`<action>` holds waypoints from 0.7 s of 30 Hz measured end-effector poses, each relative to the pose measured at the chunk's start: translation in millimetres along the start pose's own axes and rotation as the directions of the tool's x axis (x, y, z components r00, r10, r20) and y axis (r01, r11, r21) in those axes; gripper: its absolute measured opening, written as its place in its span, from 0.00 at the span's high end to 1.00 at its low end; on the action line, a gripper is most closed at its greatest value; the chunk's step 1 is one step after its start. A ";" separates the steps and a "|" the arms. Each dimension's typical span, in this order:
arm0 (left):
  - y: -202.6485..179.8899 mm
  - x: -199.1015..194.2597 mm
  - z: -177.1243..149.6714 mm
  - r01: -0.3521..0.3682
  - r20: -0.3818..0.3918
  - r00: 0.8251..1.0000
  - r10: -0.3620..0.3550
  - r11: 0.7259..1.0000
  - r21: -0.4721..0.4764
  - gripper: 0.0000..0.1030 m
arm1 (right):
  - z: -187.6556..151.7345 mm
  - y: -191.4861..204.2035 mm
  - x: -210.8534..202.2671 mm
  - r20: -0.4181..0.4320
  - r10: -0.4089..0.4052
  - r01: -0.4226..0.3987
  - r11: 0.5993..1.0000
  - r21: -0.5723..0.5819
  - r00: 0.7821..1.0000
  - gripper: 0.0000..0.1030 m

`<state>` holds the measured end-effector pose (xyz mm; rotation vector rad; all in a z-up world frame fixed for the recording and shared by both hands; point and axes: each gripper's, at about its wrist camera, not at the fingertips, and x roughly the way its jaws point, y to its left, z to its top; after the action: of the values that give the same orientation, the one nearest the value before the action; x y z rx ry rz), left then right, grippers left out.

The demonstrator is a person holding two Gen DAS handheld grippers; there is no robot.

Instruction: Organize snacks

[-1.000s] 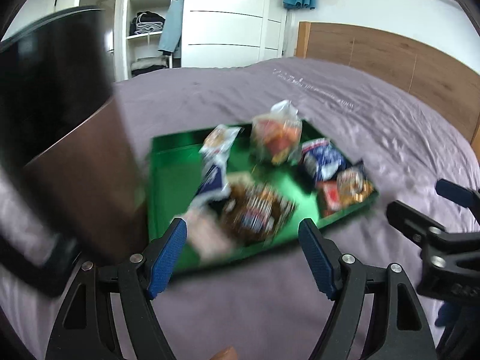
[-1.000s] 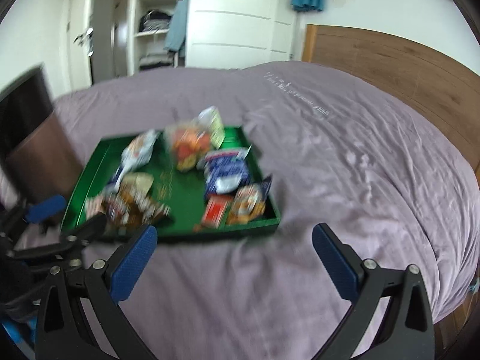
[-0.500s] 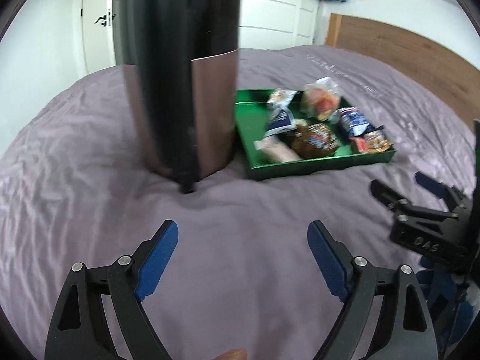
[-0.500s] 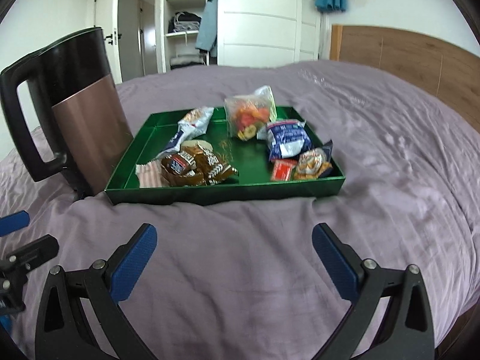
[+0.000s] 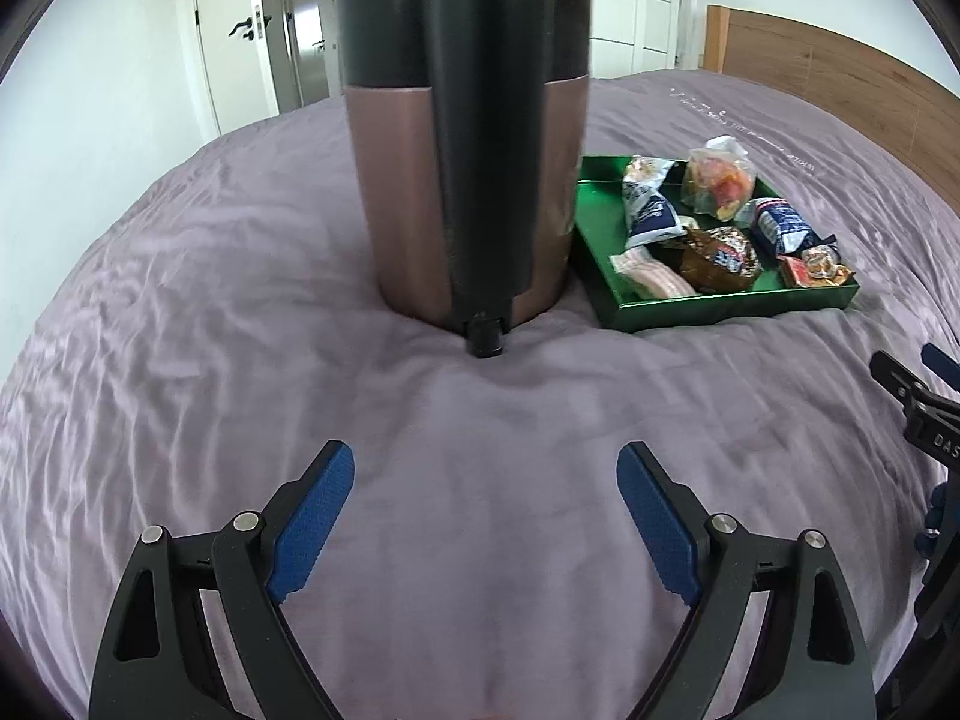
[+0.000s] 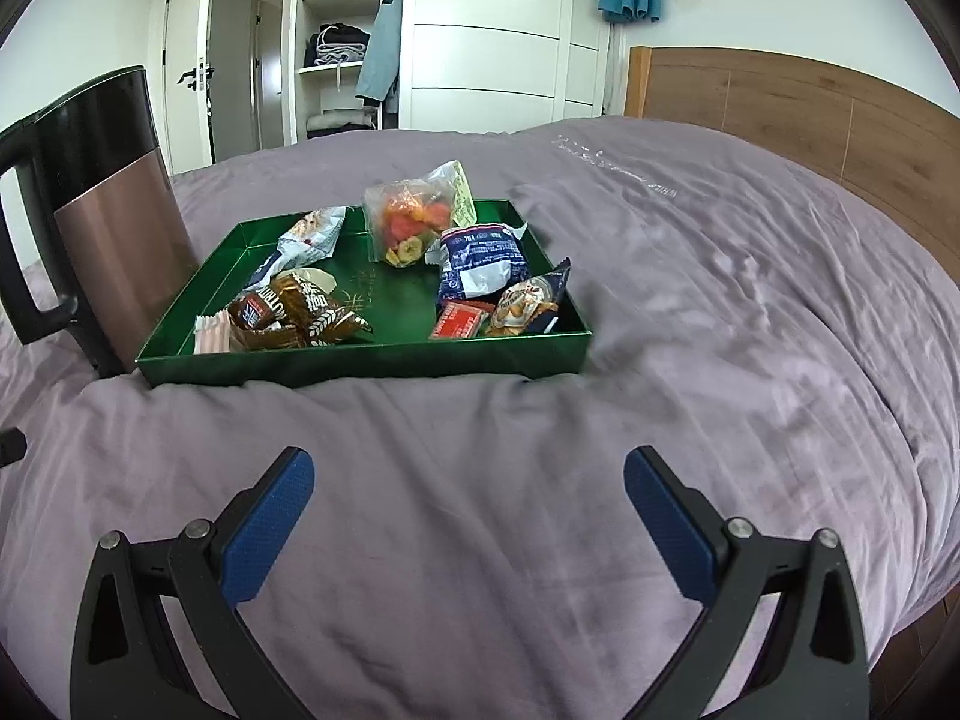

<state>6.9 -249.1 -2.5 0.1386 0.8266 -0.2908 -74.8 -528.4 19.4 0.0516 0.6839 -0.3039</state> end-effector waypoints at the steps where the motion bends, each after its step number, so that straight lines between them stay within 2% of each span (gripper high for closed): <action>1: 2.1 0.8 -0.3 -0.005 -0.001 1.000 0.005 1.000 -0.003 0.16 | -0.7 -0.3 -1.0 0.003 0.003 -0.003 1.000 0.001 1.000 0.00; 21: 10.1 5.5 3.2 -0.017 0.002 1.000 0.017 1.000 0.003 0.17 | -3.0 5.0 -1.9 0.006 0.022 -0.022 0.999 -0.025 1.000 0.00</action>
<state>15.8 -241.3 -4.4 0.1483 0.8226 -0.2764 -76.6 -522.7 17.9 0.0348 0.6803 -0.2742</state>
